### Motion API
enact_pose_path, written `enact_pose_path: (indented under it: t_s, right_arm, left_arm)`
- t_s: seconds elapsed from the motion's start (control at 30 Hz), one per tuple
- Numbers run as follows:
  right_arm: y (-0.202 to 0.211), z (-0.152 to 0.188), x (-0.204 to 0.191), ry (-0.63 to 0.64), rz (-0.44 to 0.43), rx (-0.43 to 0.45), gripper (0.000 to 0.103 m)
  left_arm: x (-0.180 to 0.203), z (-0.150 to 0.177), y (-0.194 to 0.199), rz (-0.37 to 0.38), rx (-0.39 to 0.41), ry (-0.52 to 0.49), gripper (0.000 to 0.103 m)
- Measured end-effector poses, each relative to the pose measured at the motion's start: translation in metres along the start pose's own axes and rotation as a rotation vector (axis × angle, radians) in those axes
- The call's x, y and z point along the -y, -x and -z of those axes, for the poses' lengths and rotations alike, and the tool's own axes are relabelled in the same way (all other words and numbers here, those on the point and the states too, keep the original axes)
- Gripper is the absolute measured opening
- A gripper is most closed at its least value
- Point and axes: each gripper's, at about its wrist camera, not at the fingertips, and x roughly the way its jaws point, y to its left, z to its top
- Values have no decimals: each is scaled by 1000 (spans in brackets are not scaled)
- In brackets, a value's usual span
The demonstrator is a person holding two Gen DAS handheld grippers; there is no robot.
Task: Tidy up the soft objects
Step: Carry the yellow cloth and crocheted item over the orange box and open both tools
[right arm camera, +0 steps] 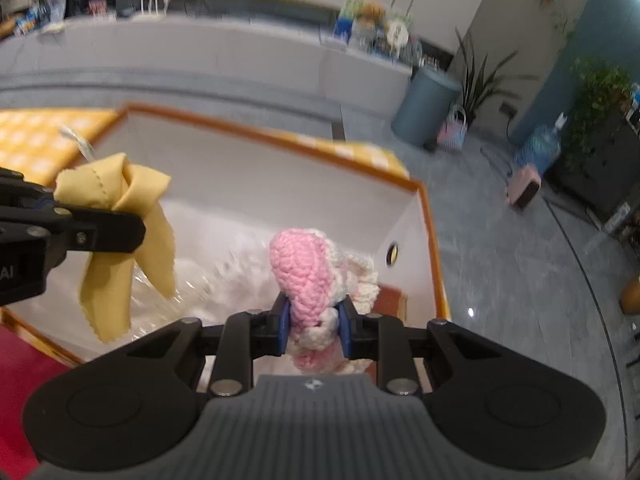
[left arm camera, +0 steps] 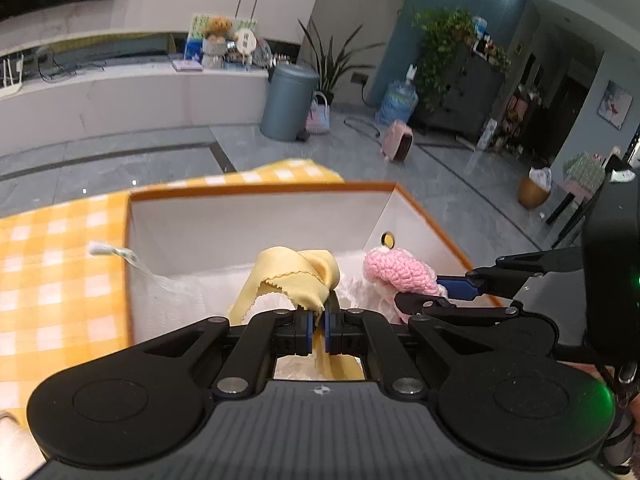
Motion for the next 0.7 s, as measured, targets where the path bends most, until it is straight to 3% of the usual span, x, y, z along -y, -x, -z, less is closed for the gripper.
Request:
enact_pose_path:
  t_s: [0.27, 0.43, 0.5, 0.57, 0.63, 0.7]
  right_arm:
    - [-23, 4, -10, 96, -31, -49, 26]
    - [-30, 2, -8, 103, -42, -64, 32]
    - [-28, -2, -5, 97, -48, -66, 34]
    - [-24, -5, -2, 98, -63, -67, 42]
    - [-17, -8, -2, 109, -59, -58, 52]
    - [-7, -10, -3, 131, -49, -41, 58]
  left_arm:
    - [-9, 16, -21, 3, -94, 48, 6]
    - [-9, 14, -18, -54, -126, 35, 10]
    - [-10, 12, -13, -45, -147, 53, 21]
    - [-10, 9, -8, -44, -141, 58, 44]
    - [-9, 7, -2, -52, -133, 58, 54]
    - [-8, 5, 5, -67, -124, 65, 57]
